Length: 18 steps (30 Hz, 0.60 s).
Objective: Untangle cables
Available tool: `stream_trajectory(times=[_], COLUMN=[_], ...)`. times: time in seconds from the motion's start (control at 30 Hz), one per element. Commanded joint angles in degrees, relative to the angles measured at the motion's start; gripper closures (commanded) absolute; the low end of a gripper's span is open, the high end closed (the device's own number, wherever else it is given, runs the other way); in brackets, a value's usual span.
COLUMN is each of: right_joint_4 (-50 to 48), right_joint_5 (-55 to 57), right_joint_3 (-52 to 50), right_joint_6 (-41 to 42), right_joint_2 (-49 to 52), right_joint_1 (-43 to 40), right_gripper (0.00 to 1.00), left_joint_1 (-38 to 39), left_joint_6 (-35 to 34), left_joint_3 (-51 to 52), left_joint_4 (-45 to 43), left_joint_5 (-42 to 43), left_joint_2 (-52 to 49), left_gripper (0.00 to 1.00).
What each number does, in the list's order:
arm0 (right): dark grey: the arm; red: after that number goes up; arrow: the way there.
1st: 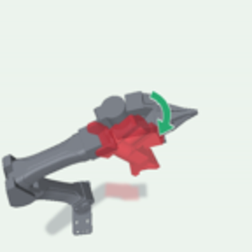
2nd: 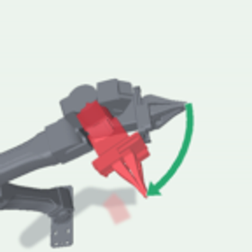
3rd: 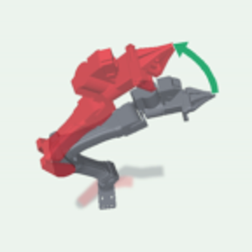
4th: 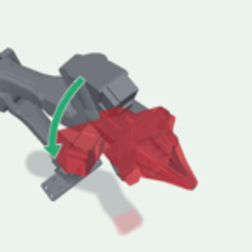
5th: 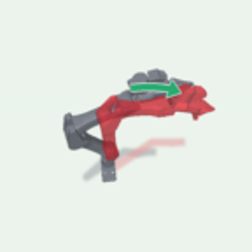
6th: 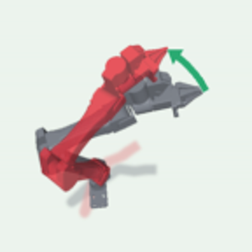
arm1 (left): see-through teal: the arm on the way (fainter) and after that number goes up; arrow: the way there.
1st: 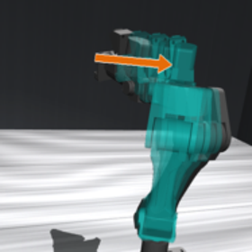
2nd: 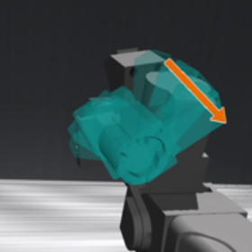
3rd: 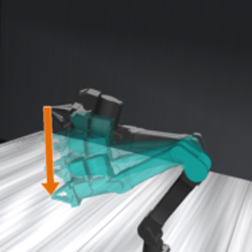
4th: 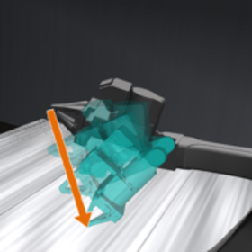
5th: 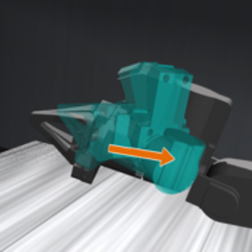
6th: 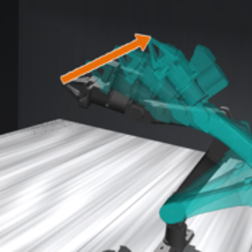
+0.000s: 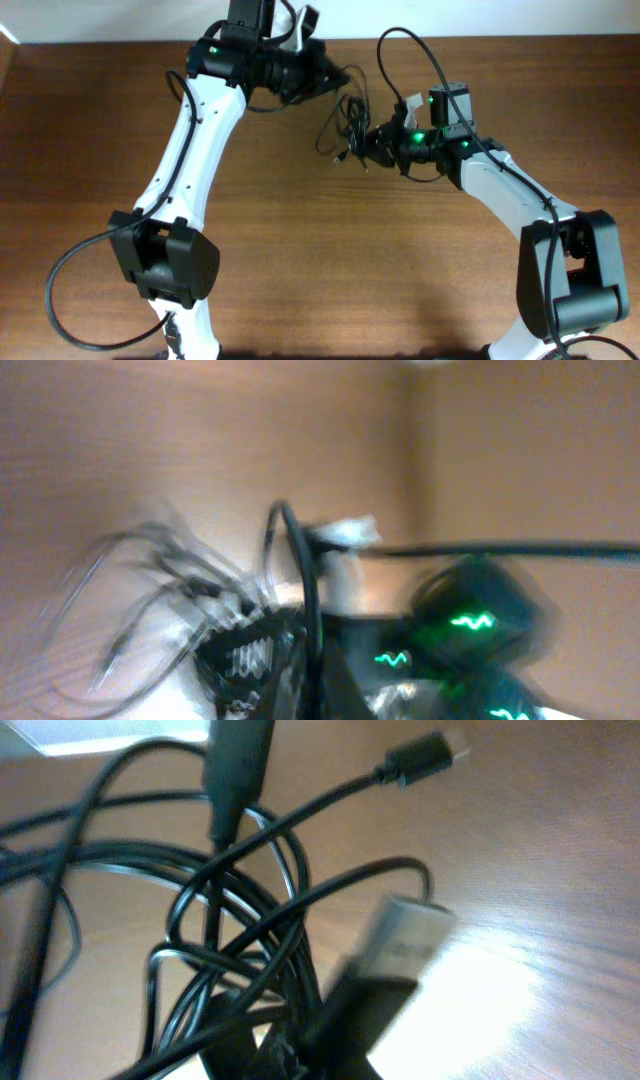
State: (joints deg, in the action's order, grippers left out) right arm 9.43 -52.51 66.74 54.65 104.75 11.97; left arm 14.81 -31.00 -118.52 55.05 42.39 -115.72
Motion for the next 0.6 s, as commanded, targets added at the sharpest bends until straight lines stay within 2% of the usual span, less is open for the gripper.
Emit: stream_trajectory(times=[0.0, 0.03, 0.07, 0.2, 0.3, 0.37, 0.4, 0.43, 0.47, 0.5, 0.57], right_joint_4=[12.2, 17.5, 21.1, 34.6, 40.3, 42.8, 43.7, 44.7, 46.8, 49.5, 53.7], right_joint_5=[3.9, 9.7, 14.8, 36.7, 47.1, 48.3, 48.3, 48.3, 48.0, 47.3, 43.9], right_joint_3=[-0.1, 0.0, 0.4, 5.0, 5.6, 6.8, 7.4, 8.3, 10.0, 12.8, 19.0], right_joint_6=[-14.9, -17.1, -18.5, -21.9, -21.9, -22.9, -22.9, -22.9, -23.0, -23.4, -27.3], right_joint_2=[-0.7, -3.0, -5.6, -8.5, -8.4, -8.4, -8.4, -8.5, -8.5, -8.4, -8.5], right_joint_1=[0.1, 1.3, 2.9, 12.6, 13.8, 13.8, 13.8, 13.8, 13.4, 12.7, 11.2], right_gripper=[0.96, 0.96, 0.96, 0.96, 0.96, 0.96, 0.83, 0.31, 0.15, 0.09, 0.08], left_joint_1=[-0.2, -0.2, -0.2, -0.3, -0.3, -0.3, -0.3, -0.3, -0.4, -0.4, -1.0], left_joint_6=[13.3, 17.9, 20.5, 27.4, 27.6, 25.8, 23.9, 23.8, 23.8, 27.0, 38.9], left_joint_3=[-0.1, 2.0, 5.3, 22.0, 25.8, 25.8, 25.8, 25.8, 25.5, 24.3, 19.3], left_joint_4=[13.2, 18.1, 18.7, 12.5, 12.5, 12.6, 12.6, 12.5, 13.0, 14.0, 15.6], left_joint_5=[-25.0, -29.5, -30.0, -30.5, -43.3, -49.4, -51.3, -51.0, -49.9, -46.1, -29.2], left_joint_2=[0.3, 0.3, 0.3, 0.3, 0.3, 0.3, 0.3, 0.3, 0.4, 0.4, 1.0], left_gripper=[1.0, 1.0, 1.0, 1.0, 1.0, 0.99, 0.96, 0.78, 0.48, 0.34, 0.21])
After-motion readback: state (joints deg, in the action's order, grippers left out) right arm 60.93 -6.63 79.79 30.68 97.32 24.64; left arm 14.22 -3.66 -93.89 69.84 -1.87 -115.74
